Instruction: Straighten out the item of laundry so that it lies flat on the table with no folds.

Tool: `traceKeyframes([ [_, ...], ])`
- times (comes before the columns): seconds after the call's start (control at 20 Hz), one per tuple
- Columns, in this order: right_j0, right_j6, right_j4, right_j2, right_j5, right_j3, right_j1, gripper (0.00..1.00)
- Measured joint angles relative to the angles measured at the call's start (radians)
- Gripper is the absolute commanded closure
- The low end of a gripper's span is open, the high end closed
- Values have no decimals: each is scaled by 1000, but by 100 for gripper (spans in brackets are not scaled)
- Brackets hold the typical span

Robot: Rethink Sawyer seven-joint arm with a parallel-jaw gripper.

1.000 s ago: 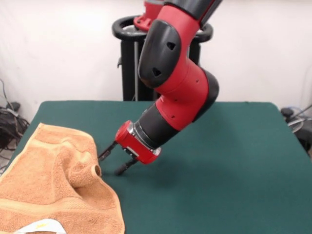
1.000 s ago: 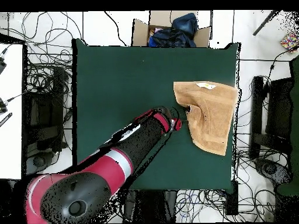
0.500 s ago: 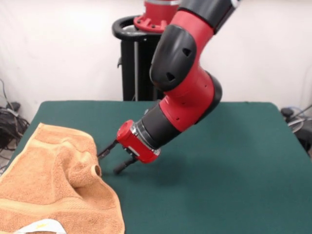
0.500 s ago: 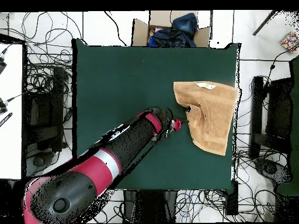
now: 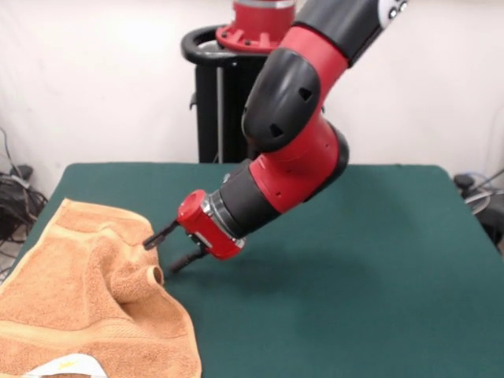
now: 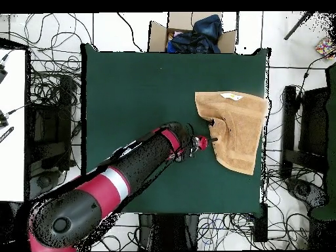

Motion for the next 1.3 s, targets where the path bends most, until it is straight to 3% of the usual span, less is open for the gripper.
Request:
traceKeyframes([
  [1.05, -125, 0, -20, 20, -24, -9, -19, 0],
  [1.1, -174, -2, -37, 79, -25, -8, -71, 100],
  [1.25, -199, -7, -43, 110, -25, -8, -92, 100],
  [1.3, -273, -27, -60, 197, -13, 2, -160, 100],
])
